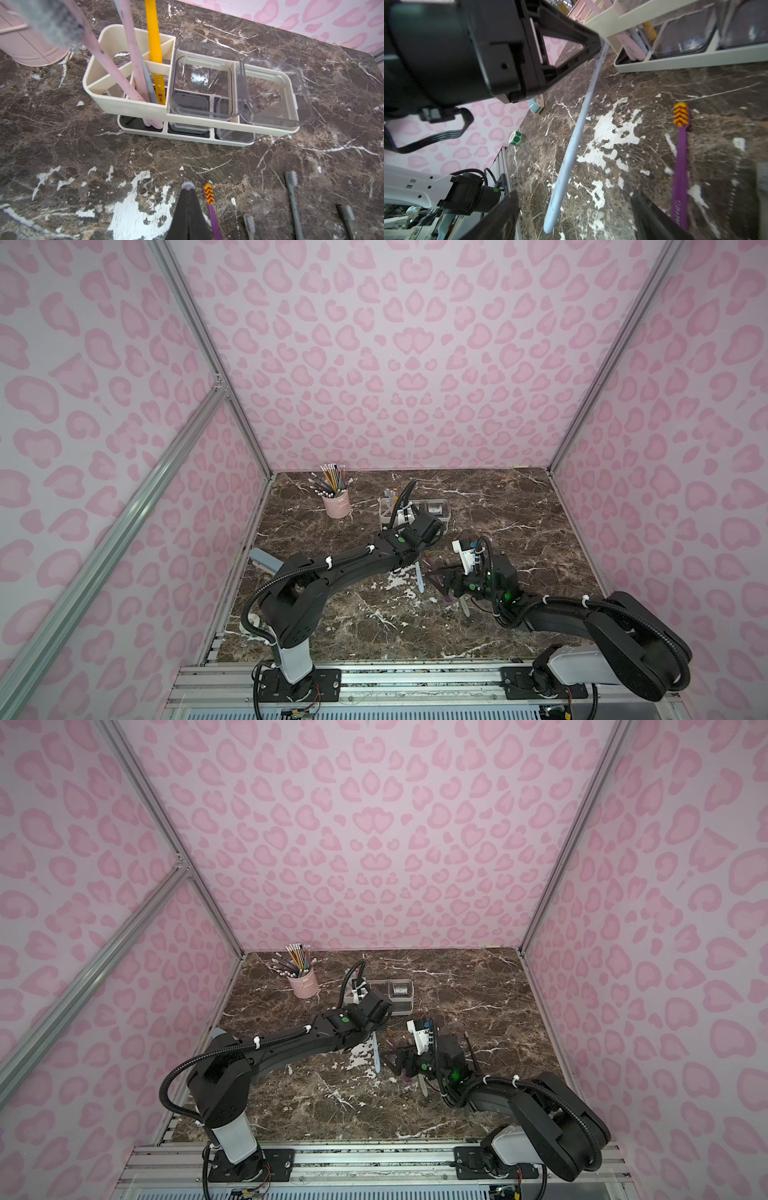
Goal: Place the toothbrush into the toothbrush holder
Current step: Pick up the toothbrush from the center of the board.
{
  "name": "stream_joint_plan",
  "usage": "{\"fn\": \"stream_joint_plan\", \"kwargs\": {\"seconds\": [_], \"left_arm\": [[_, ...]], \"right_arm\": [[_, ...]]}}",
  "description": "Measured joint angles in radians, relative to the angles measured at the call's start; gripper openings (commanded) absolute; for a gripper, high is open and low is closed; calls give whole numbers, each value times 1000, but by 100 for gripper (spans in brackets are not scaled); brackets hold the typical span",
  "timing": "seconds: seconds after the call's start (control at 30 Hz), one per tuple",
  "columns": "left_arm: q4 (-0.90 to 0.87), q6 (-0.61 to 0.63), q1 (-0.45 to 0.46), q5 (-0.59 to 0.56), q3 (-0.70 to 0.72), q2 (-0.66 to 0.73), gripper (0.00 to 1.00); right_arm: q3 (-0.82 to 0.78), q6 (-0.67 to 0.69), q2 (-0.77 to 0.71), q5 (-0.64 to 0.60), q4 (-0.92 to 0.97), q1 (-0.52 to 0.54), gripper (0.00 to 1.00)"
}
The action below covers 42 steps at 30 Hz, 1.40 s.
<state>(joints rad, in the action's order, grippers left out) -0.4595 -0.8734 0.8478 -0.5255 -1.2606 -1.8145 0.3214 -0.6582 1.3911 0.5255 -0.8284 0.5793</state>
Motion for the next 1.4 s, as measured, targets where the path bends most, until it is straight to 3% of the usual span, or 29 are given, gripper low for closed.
{"fn": "stream_joint_plan", "kwargs": {"seconds": [0.2, 0.43, 1.0, 1.23, 1.4], "left_arm": [[0, 0, 2, 10, 0, 17, 2], [1, -6, 10, 31, 9, 17, 2], [2, -15, 11, 40, 12, 34, 3], [1, -16, 11, 39, 14, 45, 12], [1, -16, 10, 42, 14, 53, 28]], "right_arm": [[33, -3, 54, 39, -12, 40, 71], [56, -2, 85, 49, -12, 64, 46], [64, -3, 90, 29, 24, 65, 14], [64, -23, 90, -10, 65, 63, 2], [64, -13, 83, 0, 60, 65, 0]]}}
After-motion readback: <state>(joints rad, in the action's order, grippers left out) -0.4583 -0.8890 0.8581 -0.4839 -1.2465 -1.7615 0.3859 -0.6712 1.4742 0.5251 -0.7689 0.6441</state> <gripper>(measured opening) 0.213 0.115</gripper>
